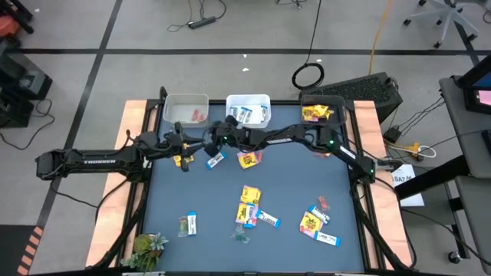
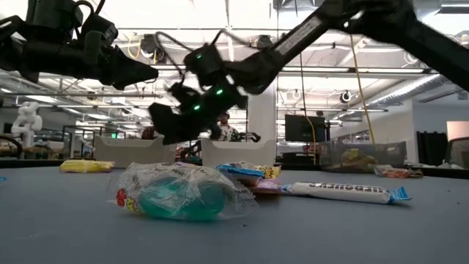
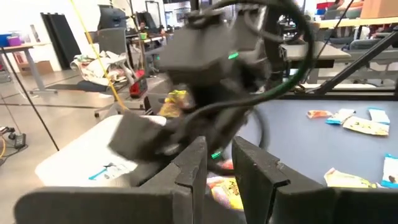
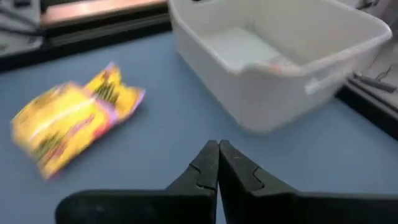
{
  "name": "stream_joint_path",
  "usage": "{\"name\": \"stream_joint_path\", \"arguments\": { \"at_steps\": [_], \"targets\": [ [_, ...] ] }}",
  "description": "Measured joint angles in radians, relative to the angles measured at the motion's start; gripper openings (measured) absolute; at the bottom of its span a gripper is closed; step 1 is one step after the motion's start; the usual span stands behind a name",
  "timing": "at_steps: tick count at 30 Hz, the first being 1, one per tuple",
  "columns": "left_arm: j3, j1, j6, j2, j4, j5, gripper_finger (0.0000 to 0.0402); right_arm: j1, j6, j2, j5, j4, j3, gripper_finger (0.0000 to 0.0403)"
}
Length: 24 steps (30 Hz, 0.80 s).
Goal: Sort candy
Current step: Put the white chocolate into the white bin
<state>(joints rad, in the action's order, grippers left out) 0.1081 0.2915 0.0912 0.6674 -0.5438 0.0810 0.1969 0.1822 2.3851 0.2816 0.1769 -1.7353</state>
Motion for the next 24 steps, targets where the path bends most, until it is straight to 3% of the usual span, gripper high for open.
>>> {"name": "stream_joint_path", "arguments": {
  "at_steps": [7,13,19,24],
  "targets": [
    [0.000,0.000,0.000,0.000,0.006,0.010,0.0083,-0.015,0.008,-0.285,0.007,0.038,0.360,0.0000],
    [0.020,0.000,-0.006,0.000,0.057,0.083,0.0083,-0.041,0.008,-0.538,0.001,0.037,0.655,0.0000],
    [0.154,-0.031,0.030,0.000,0.353,0.102,0.0083,-0.062,0.039,-0.766,0.041,0.087,0.917,0.0000],
    [0.287,-0.121,0.018,0.012,0.661,0.102,0.0083,-0.086,0.042,-0.897,0.117,0.172,1.080,0.0000]
  ]
}}
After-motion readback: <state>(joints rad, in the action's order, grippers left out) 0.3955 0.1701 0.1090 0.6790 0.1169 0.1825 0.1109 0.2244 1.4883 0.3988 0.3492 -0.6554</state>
